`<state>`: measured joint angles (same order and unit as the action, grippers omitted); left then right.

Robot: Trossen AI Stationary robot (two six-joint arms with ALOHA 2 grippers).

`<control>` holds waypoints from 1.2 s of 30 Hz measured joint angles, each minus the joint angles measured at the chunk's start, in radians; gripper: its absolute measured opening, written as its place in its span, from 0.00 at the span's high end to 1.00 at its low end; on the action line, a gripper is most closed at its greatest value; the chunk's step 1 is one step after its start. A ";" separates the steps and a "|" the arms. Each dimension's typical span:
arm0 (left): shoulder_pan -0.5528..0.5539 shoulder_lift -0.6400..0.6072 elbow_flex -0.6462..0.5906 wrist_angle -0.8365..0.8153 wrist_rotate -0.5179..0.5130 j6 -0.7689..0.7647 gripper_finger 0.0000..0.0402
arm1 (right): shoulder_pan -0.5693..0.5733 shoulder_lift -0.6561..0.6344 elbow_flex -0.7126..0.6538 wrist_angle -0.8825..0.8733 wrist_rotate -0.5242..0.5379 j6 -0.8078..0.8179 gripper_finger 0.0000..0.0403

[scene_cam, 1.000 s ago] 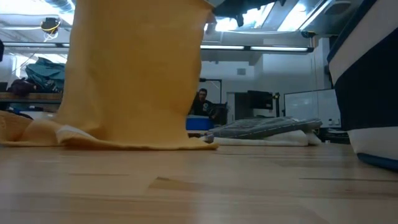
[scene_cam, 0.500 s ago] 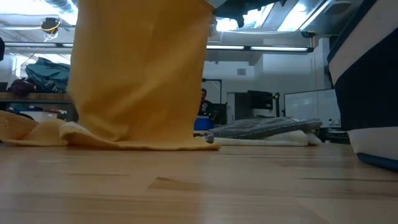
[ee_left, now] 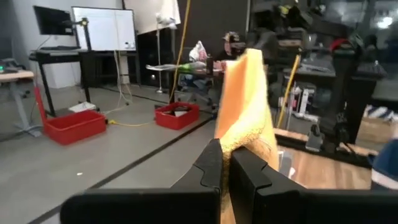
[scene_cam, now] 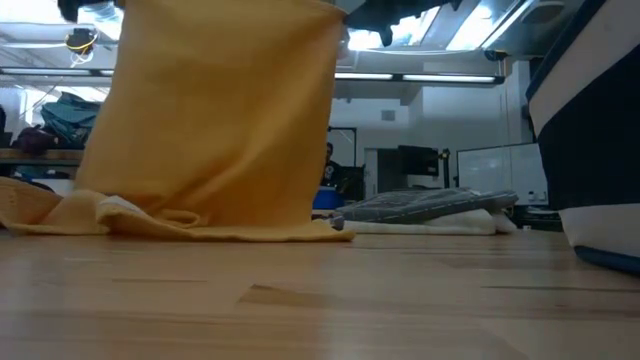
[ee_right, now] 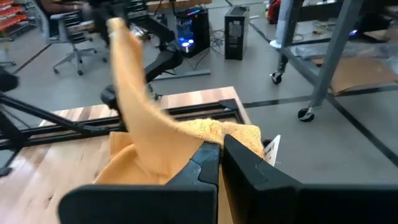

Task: Fold towel
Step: Fold the yellow kitchen towel

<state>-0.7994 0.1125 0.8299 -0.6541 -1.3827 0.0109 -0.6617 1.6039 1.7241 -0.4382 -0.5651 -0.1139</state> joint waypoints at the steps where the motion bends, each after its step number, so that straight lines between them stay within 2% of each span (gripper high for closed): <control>1: 0.000 -0.028 0.000 -0.005 -0.002 0.005 1.00 | 0.000 0.003 0.000 -0.002 -0.015 0.000 0.96; 4: 0.000 -0.098 0.000 -0.007 -0.036 0.063 1.00 | -0.007 0.025 0.000 0.011 -0.120 0.000 0.96; 7: -0.001 -0.099 0.032 -0.023 -0.107 0.143 1.00 | -0.019 0.066 0.000 0.064 -0.210 0.003 0.96; 14: -0.032 -0.097 0.113 0.025 -0.185 0.308 1.00 | -0.084 0.164 0.000 0.193 -0.188 0.010 0.96; 17: -0.067 -0.097 0.130 0.044 -0.189 0.303 1.00 | -0.113 0.192 0.000 0.276 -0.191 0.027 0.96; 21: -0.132 -0.097 0.116 0.036 -0.181 0.237 1.00 | -0.145 0.217 0.000 0.358 -0.248 0.102 0.96; 26: -0.190 -0.097 0.126 0.054 -0.186 0.343 1.00 | -0.181 0.217 0.009 0.425 -0.257 0.094 0.96; 30: -0.210 -0.096 0.162 0.100 -0.188 0.358 1.00 | -0.231 0.217 0.025 0.517 -0.255 0.182 0.96; 36: -0.230 -0.096 0.212 0.098 -0.188 0.398 1.00 | -0.263 0.216 0.026 0.610 -0.247 0.212 0.96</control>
<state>-1.0295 0.0170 1.0420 -0.5557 -1.5709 0.4088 -0.9244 1.8198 1.7496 0.1722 -0.8125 0.0978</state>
